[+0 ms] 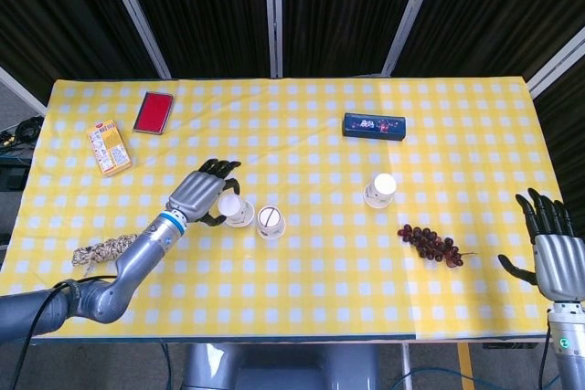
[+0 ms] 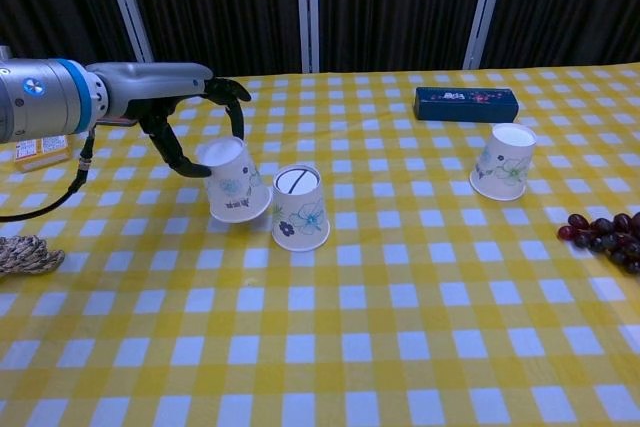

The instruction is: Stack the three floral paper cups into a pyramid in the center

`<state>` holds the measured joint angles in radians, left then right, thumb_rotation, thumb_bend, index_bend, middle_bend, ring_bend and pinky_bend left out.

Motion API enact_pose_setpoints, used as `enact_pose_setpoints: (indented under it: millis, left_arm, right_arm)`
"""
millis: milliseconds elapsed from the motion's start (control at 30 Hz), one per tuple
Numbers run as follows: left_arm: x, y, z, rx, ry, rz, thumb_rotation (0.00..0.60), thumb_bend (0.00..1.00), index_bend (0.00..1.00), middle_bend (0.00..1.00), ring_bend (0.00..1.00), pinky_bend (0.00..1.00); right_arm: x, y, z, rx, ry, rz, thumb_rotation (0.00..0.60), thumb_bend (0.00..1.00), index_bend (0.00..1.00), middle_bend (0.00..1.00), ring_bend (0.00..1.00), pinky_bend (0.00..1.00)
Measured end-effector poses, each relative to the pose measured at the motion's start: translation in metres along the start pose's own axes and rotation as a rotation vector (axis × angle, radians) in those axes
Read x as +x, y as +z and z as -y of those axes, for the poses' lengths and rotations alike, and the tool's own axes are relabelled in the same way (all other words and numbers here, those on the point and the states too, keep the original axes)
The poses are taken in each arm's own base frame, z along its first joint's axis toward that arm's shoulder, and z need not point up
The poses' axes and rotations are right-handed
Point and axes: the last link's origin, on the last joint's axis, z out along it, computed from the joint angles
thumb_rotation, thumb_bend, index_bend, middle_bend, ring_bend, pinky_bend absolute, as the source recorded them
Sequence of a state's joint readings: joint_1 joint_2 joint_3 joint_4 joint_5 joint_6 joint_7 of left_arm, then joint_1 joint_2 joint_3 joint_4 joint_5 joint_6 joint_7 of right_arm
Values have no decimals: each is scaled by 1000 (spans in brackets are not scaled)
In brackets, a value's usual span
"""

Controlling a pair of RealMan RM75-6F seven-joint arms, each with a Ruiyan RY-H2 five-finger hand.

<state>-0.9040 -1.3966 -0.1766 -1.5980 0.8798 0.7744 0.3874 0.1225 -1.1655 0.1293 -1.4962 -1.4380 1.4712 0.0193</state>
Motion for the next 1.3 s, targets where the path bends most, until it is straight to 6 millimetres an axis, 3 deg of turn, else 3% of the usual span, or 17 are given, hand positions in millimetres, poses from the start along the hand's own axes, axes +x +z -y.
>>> enact_pose_setpoints:
  millis: [267,600,667,800,900,1300]
  left_arm:
    - [-15,8,-28,-36,15,38,600,321,432,0,0,0]
    - [-22,5,-40,-53,18,61,600,319,411,0,0,0]
    - [-23,3,-42,-58,16,63,600,313,358,0,0,0]
    - [-23,1,-43,-64,10,59,600,295,106,0,0,0]
    - [-21,-2,-41,-62,-3,45,600,281,6,0,0,0]
    - [-6,-40,6,18,0,-128,600,278,0,0,0,0]
  right_arm:
    - [6,-1,-7,-14,23,-12,600,72,42,0,0,0]
    - [7,-3,-5,-8,27,-13,600,72,42,0,0,0]
    - [7,-3,-4,-7,26,-12,600,73,42,0,0,0]
    - [7,-3,-4,-6,24,-9,600,72,42,0,0,0]
    - [7,-4,-4,-7,24,-9,600,71,42,0,0,0]
    - [1,2,-6,-20,17,6,600,72,65,0,0,0]
